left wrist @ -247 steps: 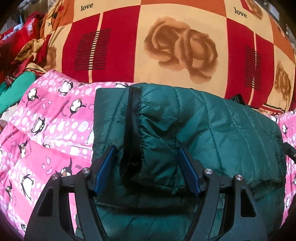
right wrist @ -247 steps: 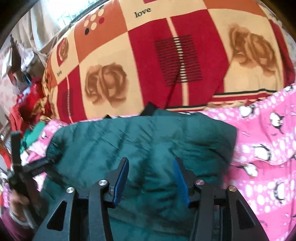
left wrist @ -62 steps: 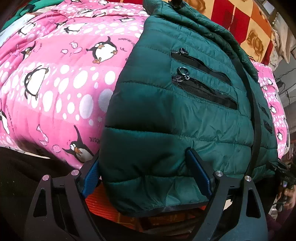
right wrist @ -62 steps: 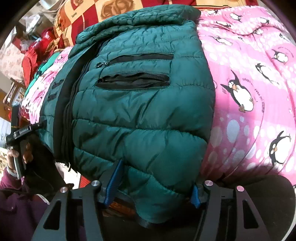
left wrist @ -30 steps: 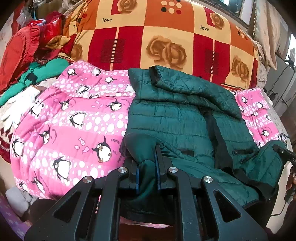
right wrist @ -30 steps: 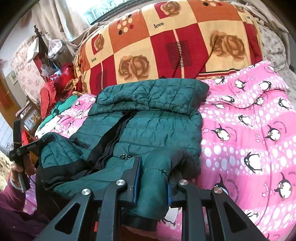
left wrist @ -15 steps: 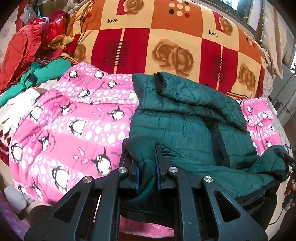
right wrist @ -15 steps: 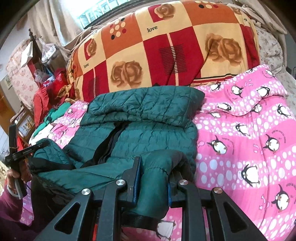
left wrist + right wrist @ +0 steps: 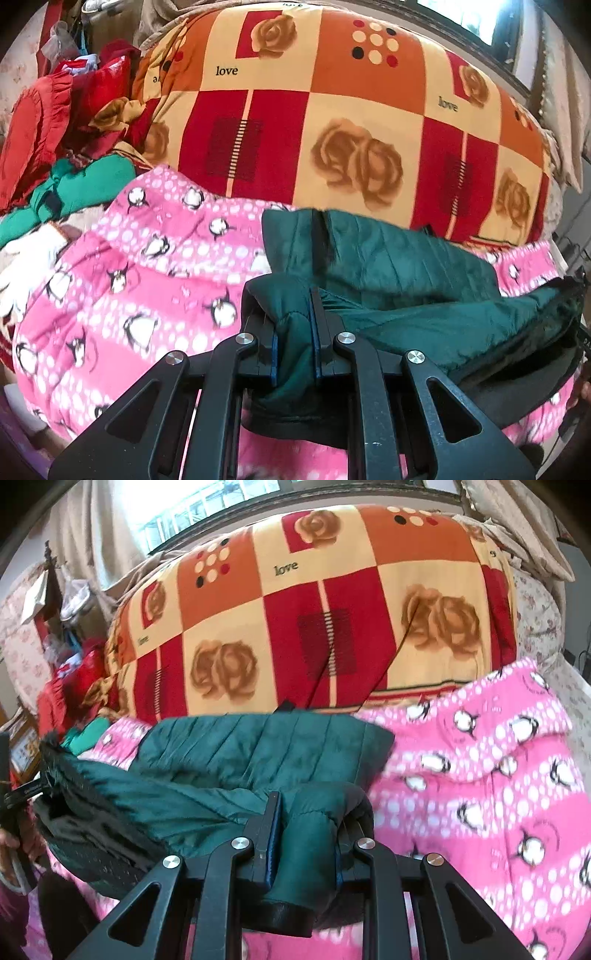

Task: Fold large clothes
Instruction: 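Grasp the hem with both tools and lift it toward the collar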

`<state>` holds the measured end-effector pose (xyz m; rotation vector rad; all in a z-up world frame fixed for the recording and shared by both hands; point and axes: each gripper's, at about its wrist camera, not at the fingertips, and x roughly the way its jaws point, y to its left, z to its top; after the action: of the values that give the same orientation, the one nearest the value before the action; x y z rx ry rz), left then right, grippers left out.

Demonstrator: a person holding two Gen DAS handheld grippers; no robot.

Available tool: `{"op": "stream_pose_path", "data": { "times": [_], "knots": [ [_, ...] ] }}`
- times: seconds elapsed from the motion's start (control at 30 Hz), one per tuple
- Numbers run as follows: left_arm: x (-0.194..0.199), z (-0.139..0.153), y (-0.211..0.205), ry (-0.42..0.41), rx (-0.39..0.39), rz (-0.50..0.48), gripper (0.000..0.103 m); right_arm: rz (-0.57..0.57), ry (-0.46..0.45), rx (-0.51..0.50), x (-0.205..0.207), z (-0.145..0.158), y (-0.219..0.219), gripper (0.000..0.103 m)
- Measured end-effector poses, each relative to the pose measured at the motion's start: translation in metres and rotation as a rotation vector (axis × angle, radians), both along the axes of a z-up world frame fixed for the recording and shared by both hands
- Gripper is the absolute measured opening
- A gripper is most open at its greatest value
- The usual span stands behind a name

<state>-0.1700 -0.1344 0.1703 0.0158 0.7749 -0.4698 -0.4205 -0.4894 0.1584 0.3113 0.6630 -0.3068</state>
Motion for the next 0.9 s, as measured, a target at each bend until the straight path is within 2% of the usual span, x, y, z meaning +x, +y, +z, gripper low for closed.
{"op": "stream_pose_path", "data": {
  "times": [0.2,0.5,0.67,0.9],
  "knots": [
    [0.039,0.002,-0.021,-0.007,0.019,0.055,0.012,-0.056,0.027,-0.043,0.045,-0.003,-0.030,0.021],
    [0.085,0.002,-0.057,-0.016,0.048,0.082,0.012,-0.090,0.049,-0.049,0.098,-0.009,-0.068,0.021],
    [0.116,-0.016,-0.073,0.020,0.074,0.102,0.012,-0.098,0.070,-0.052,0.124,-0.016,-0.084,0.021],
    [0.153,-0.053,-0.086,0.085,0.091,0.149,0.014,-0.140,0.089,-0.020,0.163,-0.049,-0.105,0.021]
  ]
}}
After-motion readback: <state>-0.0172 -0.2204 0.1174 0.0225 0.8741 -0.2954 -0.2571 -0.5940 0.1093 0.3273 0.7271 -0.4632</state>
